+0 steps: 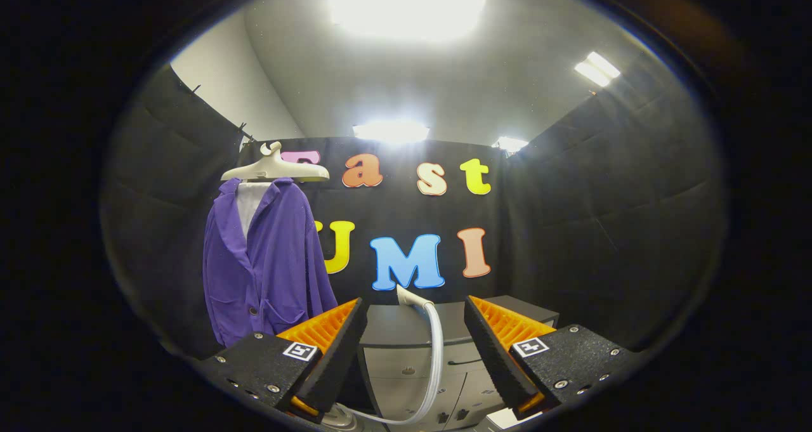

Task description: Iron the clothes twice with a garment steamer, once on the left side and once on the right side.

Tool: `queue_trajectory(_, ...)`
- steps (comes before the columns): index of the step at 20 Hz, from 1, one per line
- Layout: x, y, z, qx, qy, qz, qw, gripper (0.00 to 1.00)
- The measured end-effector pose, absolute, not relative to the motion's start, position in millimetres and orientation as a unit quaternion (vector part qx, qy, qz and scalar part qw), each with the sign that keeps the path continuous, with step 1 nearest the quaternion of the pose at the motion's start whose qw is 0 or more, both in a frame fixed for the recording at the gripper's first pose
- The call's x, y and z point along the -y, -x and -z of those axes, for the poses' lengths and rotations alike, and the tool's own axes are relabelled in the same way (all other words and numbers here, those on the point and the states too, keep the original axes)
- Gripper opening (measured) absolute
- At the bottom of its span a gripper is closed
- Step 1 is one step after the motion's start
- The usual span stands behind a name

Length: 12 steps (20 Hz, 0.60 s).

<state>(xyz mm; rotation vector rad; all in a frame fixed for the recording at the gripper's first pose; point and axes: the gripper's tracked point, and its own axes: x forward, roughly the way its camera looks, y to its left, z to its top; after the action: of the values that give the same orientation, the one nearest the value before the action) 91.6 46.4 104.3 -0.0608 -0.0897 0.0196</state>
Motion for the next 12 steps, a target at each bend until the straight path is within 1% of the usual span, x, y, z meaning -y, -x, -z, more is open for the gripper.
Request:
queue_trajectory(6,-29,-175,-139,0.05,0.024,-0.041,0.998,0.95)
queue_trajectory(12,-19,-289,-132,0.019,0.035,-0.088,0.995,0.95)
